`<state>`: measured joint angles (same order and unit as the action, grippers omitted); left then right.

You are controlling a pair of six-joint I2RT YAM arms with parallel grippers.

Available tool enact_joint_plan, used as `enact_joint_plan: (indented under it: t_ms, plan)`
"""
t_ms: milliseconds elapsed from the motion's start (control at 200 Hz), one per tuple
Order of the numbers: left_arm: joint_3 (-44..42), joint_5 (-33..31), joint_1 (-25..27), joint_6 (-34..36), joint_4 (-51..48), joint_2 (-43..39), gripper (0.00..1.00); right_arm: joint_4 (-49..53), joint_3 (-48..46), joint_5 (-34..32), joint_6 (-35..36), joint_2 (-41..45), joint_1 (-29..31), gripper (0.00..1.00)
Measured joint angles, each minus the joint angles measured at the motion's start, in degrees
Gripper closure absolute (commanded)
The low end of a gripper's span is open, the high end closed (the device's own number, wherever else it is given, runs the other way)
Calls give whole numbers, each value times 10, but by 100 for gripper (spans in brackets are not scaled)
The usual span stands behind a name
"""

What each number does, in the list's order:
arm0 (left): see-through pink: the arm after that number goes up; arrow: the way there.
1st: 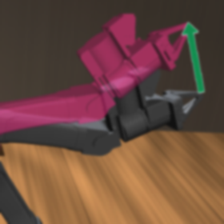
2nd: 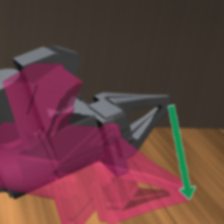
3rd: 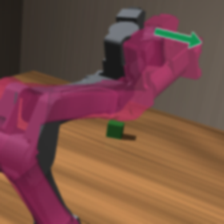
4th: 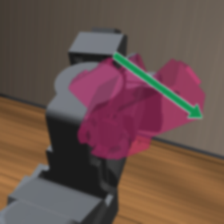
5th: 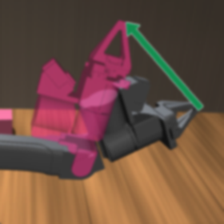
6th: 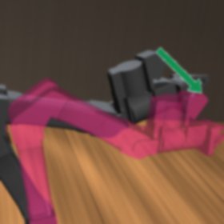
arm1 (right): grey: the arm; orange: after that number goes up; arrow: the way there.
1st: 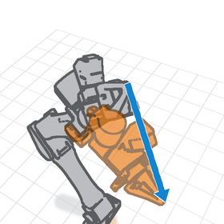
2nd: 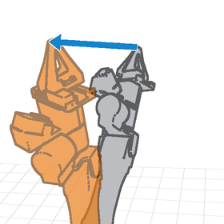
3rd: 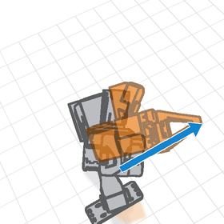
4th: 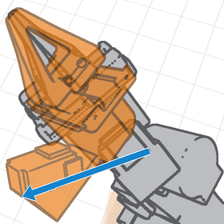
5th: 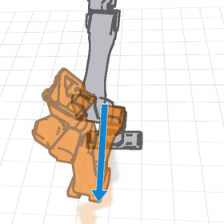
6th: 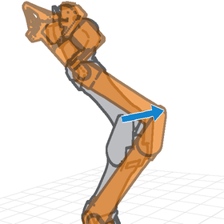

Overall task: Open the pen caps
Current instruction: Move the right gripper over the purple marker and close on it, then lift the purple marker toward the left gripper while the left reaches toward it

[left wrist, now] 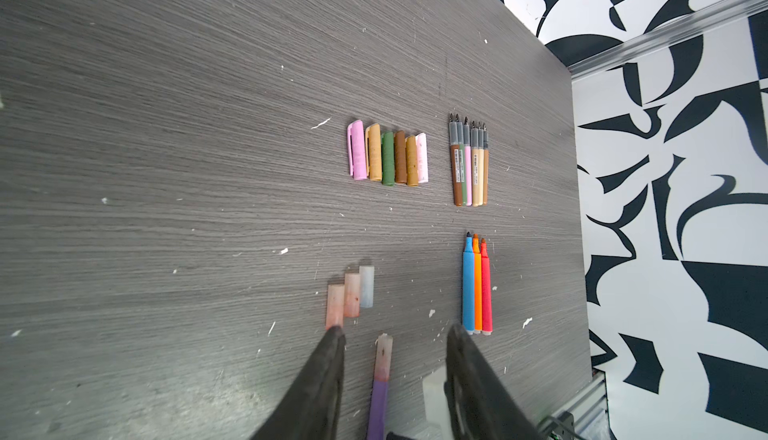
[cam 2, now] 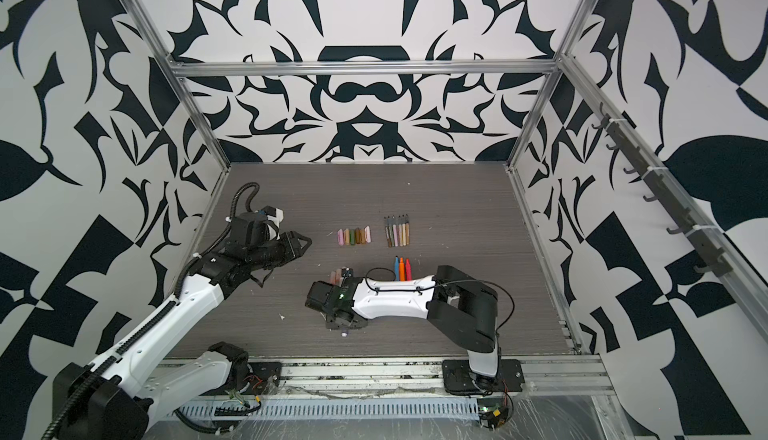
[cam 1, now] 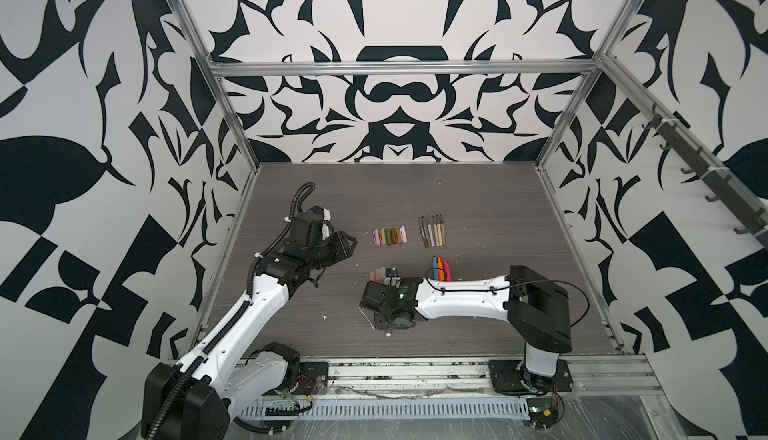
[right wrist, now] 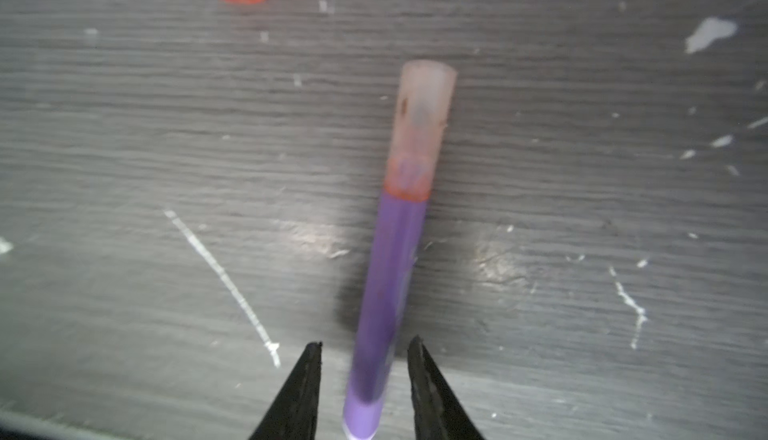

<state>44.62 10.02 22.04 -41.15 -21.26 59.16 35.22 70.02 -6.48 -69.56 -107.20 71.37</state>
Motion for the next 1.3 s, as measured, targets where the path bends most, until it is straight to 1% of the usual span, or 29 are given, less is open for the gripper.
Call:
enact_joint_plan:
  t_ms: [110,185,205,250,275,355,370,395,590,650,755,840,955,1030,1140,1220,1300]
  plan:
    - [-1,1,-3,0,0,-1,56,14,0,0,-10,-12,0,67]
    - [-1,3,-6,0,1,-1,56,14,1,1,-17,-13,0,71]
    - [-1,3,-6,0,1,0,56,14,1,1,-18,-14,0,77]
    - [-1,4,-6,0,2,0,56,14,0,1,-27,-14,0,81]
    - [-1,5,-7,0,3,1,56,14,-1,2,-26,-14,0,87]
    - [-1,7,-7,0,7,4,56,3,-9,4,-37,-7,-4,93]
    - [-1,9,-7,0,8,4,56,1,-12,5,-36,-5,-5,97]
    - [-1,10,-7,0,9,5,56,-4,-17,5,-39,-2,-7,99]
    - [-4,38,-8,-11,30,23,56,-39,-67,17,-34,36,-25,100]
    - [-11,47,-8,-19,41,30,56,-32,-82,11,-14,49,-35,100]
    - [-37,61,-7,-40,70,32,56,-14,-105,-8,48,83,-50,100]
    - [-52,68,0,-58,88,34,55,-7,-123,-26,100,132,-61,100]
    - [-52,69,26,-74,113,47,53,-30,-177,-22,162,248,-81,100]
    - [-50,68,56,-84,130,61,52,-58,-224,1,192,337,-104,100]
    - [-35,63,107,-99,154,96,52,-82,-281,44,225,450,-166,100]
    - [-16,59,144,-108,168,128,50,-86,-298,76,244,495,-207,100]
    - [10,56,177,-116,183,166,49,-86,-303,110,263,521,-232,100]
